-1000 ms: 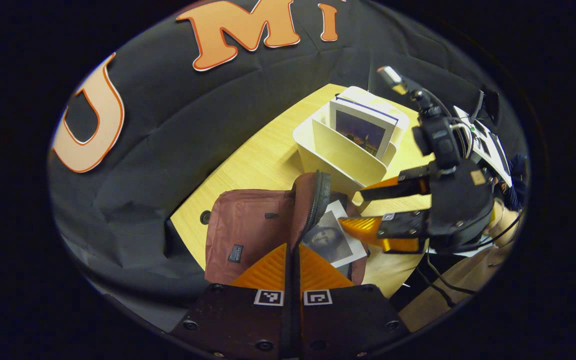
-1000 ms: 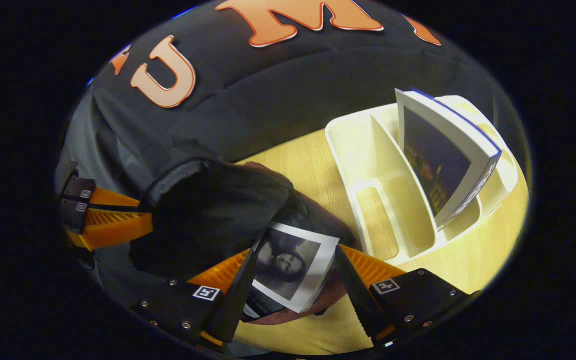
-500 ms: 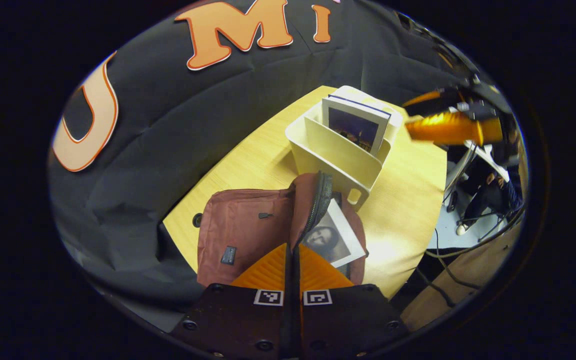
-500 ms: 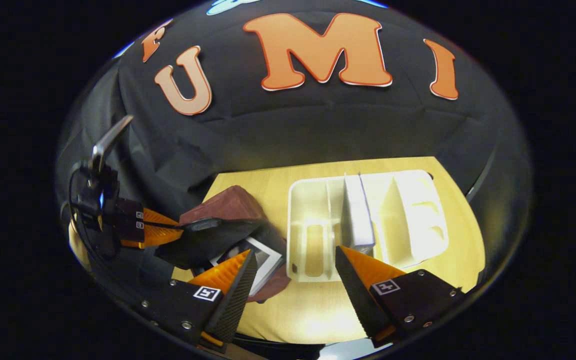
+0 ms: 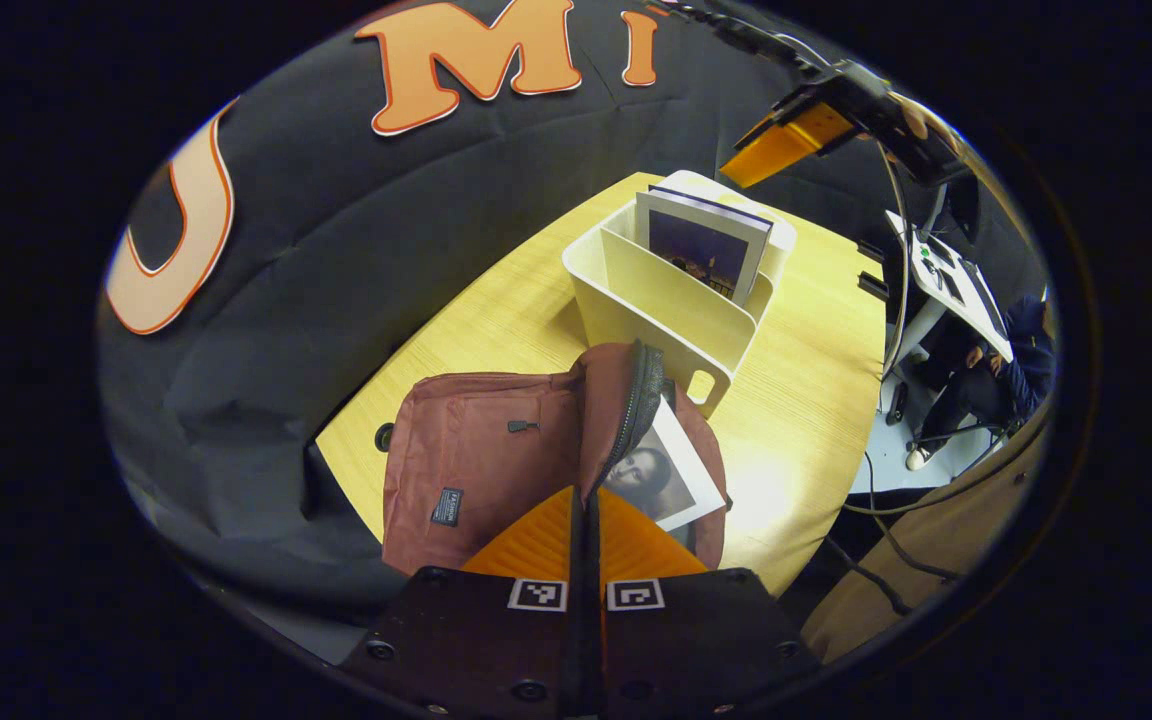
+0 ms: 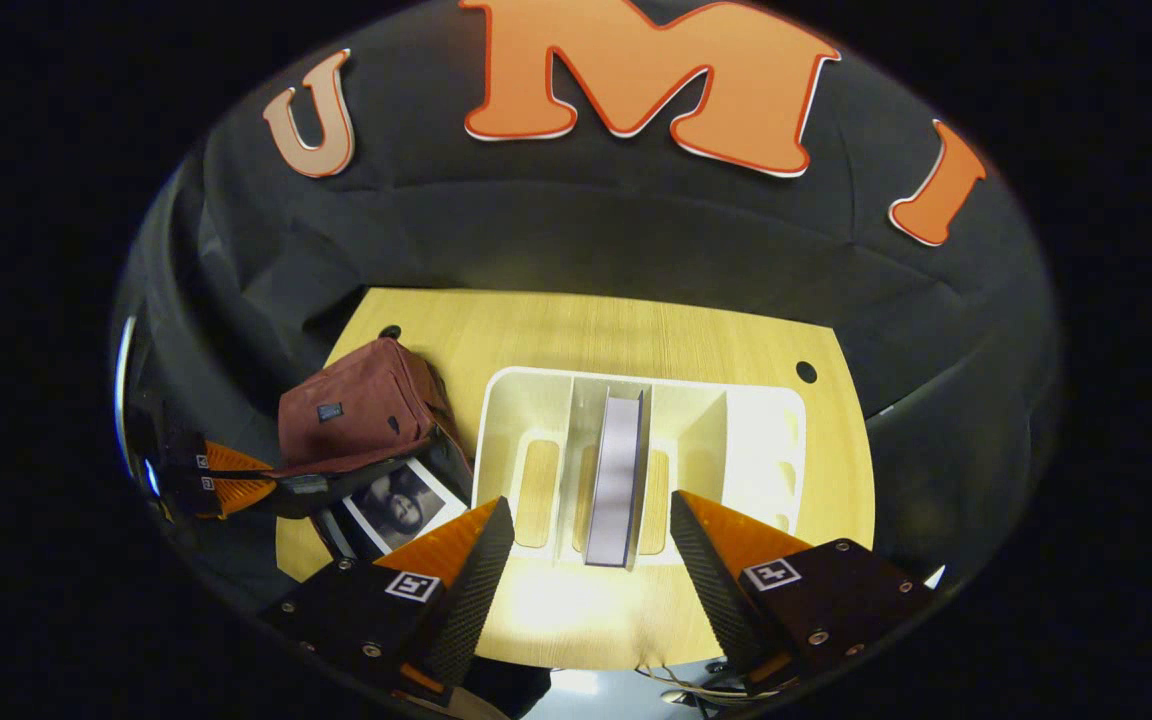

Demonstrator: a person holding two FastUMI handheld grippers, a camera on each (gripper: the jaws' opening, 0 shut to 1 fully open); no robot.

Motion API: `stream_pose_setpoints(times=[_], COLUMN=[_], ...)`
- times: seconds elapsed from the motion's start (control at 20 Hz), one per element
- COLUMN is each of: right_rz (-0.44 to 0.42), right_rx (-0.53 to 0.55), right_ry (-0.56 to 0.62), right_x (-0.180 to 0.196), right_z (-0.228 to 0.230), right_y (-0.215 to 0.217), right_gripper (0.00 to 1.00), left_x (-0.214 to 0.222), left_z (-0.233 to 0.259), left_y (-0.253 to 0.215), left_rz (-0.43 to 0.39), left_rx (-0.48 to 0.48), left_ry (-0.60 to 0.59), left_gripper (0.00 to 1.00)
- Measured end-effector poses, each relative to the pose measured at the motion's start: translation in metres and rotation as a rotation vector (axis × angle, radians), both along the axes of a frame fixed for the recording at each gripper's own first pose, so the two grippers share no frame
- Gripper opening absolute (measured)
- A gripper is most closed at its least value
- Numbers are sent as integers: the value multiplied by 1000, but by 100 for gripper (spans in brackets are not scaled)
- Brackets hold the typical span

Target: Open the schoolbag, grab two books from the bookshelf and put them into the schoolbag.

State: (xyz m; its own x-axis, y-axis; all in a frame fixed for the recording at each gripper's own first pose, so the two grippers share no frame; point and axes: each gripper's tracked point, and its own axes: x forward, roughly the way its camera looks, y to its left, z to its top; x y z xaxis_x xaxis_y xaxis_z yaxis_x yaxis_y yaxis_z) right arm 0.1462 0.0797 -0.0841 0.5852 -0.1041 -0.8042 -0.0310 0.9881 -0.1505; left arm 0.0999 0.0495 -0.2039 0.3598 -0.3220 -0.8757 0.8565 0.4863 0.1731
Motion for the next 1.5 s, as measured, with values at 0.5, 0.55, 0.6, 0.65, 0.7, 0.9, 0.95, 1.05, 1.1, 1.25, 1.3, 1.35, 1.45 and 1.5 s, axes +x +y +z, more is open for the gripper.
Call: stream_pose_setpoints(times=[0.5,0.55,0.6,0.65,0.7,0.9,0.95,1.05,1.1,1.25,1.3,1.35,1.45,1.5], right_rz=[-86,-94,-96,-97,-99,-166,-170,-168,-164,-170,-180,-190,-196,-202], right_rx=[-69,-58,-62,-75,-86,-42,-28,-34,-37,-19,0,20,45,49], right_ry=[245,258,273,283,293,304,305,304,301,270,259,245,210,186], right_x=[42,45,44,44,44,44,44,41,39,35,32,30,25,21], right_z=[-74,-79,-82,-85,-89,-98,-100,-96,-95,-81,-74,-65,-42,-27], right_y=[-32,-30,-31,-34,-35,-33,-32,-34,-34,-32,-32,-32,-38,-42], right_gripper=[95,95,95,95,91,57,41,34,33,31,32,31,31,31], left_x=[-8,-9,-9,-8,-7,-4,-4,-4,-3,-3,-3,-3,-3,-3], left_z=[-4,-5,-5,-5,-5,-4,-3,-4,-5,-7,-8,-8,-8,-7], left_y=[1,0,0,1,3,10,10,10,10,10,11,10,11,10], left_rz=[4,5,7,10,17,35,36,36,37,36,35,34,33,33], left_rx=[9,11,12,12,13,21,23,23,22,22,22,22,21,21], left_ry=[17,17,17,16,12,6,7,8,10,15,15,16,16,16], left_gripper=[0,0,0,0,0,0,0,0,0,1,1,1,1,0])
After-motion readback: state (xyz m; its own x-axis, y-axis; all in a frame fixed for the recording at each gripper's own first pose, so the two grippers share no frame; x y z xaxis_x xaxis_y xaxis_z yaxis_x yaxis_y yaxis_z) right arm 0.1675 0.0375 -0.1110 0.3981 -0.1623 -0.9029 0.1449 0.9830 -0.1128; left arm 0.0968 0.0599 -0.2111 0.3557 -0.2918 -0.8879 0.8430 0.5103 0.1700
